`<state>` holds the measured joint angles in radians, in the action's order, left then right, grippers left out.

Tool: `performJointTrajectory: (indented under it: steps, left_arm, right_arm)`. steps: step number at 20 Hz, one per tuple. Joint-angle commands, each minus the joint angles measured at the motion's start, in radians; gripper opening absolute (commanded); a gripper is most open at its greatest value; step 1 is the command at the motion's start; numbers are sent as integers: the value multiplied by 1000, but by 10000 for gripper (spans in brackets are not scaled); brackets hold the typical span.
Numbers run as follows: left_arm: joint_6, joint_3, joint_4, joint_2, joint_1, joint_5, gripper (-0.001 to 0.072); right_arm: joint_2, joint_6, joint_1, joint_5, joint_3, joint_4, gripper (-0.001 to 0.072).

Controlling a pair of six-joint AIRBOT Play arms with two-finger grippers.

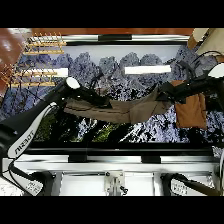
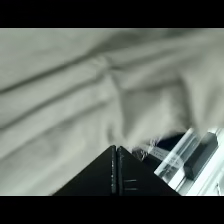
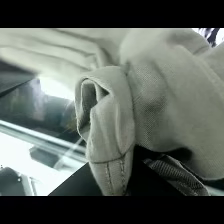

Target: Fold the shirts.

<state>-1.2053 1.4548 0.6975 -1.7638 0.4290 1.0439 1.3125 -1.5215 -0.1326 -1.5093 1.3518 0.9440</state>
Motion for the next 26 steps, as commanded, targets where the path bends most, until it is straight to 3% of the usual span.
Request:
performJointTrajectory:
  steps: [1, 7, 9, 10, 13, 16, 19, 23, 26]
  left_arm:
    - [-54, 0, -42, -49, 79, -97, 33]
    - [-33, 3, -318, -148, 266, -224, 33]
    - [74, 4, -434, -170, 320, -236, 32]
    - [109, 3, -429, -171, 331, -265, 32]
    - [109, 1, -407, -129, 271, -251, 30]
    - [61, 1, -214, -3, 155, -214, 29]
    - [-80, 1, 98, 159, 7, -122, 29]
    - [-95, 1, 394, 396, -135, 8, 30]
    - [-140, 1, 494, 563, -251, 16, 31]
  right_arm:
    - [-118, -80, 2, -71, 4, 26, 77]
    - [-251, -120, 2, -66, 4, 18, 77]
    - [-254, -120, 2, -61, 4, 12, 77]
    - [-254, -120, 2, -47, 4, 11, 77]
    - [-254, -117, 10, 8, 4, 13, 77]
    - [-221, -115, 66, 62, 4, 39, 77]
    - [-127, -108, 174, 152, 4, 31, 76]
    - [39, -86, 362, 336, 4, -39, 76]
    - [193, -59, 481, 447, 4, -126, 76]
